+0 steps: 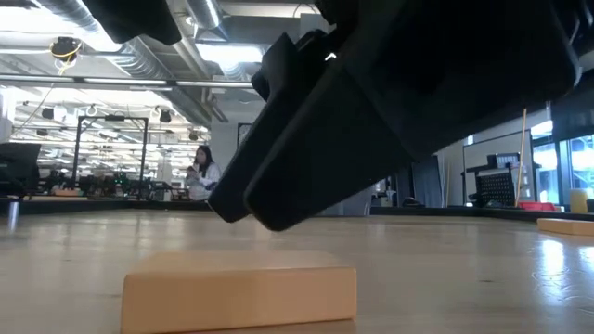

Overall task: Sort & place blocks by color
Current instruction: Put the bottom orange block into the transparent bin

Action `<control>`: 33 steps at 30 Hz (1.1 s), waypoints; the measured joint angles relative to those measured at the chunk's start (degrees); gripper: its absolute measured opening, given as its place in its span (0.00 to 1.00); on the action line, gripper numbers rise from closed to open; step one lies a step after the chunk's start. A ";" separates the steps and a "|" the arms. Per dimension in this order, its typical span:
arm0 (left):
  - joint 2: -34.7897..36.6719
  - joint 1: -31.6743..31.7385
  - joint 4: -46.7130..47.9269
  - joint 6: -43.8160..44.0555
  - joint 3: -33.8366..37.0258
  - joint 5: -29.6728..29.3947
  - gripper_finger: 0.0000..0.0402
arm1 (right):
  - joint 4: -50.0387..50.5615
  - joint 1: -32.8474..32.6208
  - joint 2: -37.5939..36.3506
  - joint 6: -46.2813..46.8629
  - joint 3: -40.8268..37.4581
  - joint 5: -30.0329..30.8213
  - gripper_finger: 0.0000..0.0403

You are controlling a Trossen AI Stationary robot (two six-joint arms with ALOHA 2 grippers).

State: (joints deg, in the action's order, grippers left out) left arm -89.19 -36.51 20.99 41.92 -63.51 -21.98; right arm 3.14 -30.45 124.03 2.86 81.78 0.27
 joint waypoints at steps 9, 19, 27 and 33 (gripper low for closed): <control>0.00 0.00 0.04 -0.01 0.00 0.00 0.42 | 1.67 0.08 0.00 3.03 0.00 2.57 0.43; 0.00 0.00 0.04 -0.02 0.00 0.00 0.42 | 3.36 0.08 0.00 7.95 0.00 2.67 0.43; 0.00 0.00 0.04 -0.01 0.00 0.46 0.42 | 4.75 0.06 0.00 9.15 -0.02 2.64 0.43; 0.00 0.00 0.04 -0.01 0.00 0.44 0.42 | 5.32 0.06 0.00 12.94 -0.02 2.64 0.43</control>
State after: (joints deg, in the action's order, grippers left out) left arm -89.19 -36.51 21.04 41.91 -63.51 -21.54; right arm 8.46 -30.39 124.03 15.80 81.76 2.92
